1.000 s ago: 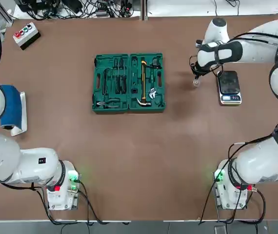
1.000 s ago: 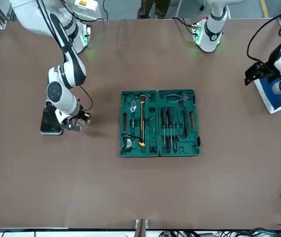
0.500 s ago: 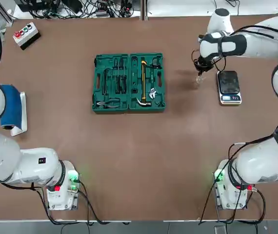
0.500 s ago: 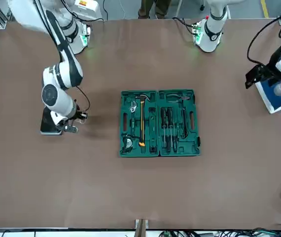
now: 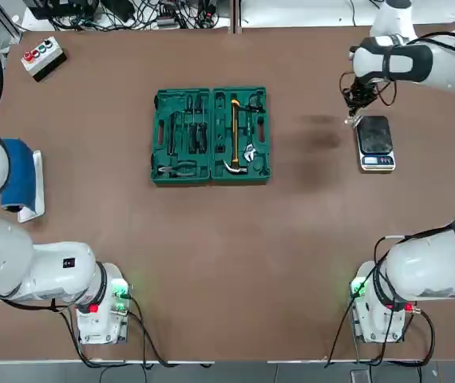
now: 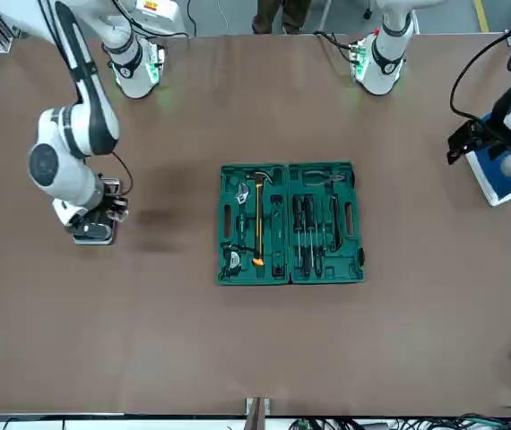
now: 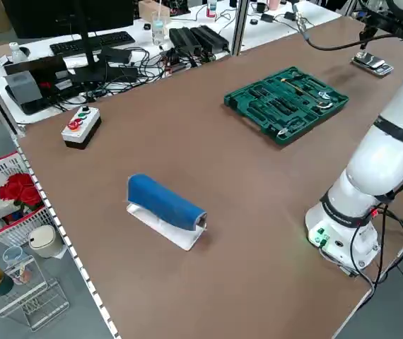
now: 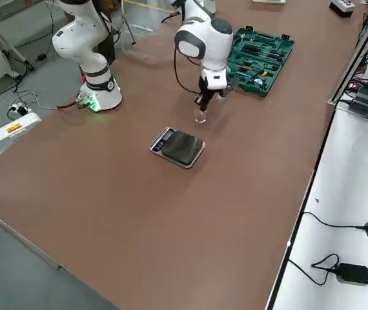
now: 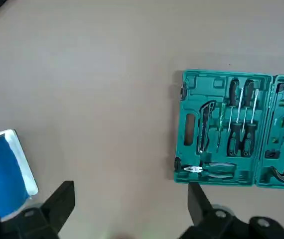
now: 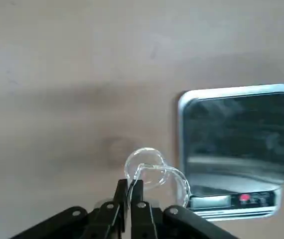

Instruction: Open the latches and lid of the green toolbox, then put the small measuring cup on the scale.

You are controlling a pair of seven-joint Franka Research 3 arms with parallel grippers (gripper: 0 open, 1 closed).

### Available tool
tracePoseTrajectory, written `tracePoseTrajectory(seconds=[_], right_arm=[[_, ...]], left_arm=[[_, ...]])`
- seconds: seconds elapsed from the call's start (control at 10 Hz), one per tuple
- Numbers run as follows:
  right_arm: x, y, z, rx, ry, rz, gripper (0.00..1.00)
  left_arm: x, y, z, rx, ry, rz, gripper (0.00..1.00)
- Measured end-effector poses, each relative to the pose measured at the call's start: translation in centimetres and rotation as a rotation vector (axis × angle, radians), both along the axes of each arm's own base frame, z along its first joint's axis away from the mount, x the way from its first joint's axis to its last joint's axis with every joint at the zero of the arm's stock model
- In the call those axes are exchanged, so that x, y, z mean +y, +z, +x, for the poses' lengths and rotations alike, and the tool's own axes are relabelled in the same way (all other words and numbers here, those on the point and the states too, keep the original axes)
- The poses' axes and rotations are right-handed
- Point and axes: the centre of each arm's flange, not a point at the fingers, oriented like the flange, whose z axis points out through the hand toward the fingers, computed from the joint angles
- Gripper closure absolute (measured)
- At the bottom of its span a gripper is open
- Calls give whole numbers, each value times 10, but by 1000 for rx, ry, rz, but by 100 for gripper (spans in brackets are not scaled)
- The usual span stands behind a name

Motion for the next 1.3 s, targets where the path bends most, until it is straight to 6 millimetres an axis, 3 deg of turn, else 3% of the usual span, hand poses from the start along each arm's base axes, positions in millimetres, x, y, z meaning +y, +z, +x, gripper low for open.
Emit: tracePoseTrajectory(seconds=[0.3, 0.7, 1.3], right_arm=[[-49, -4, -9, 9, 45, -18, 94], [-84, -19, -19, -40, 84, -60, 94], [-88, -28, -25, -84, 100, -61, 94]], left_arm=[[-1, -2, 4, -12, -1, -3, 0], [-3, -3, 4, -7, 3, -36, 0], [-14, -11, 4, -1, -23, -1, 0]])
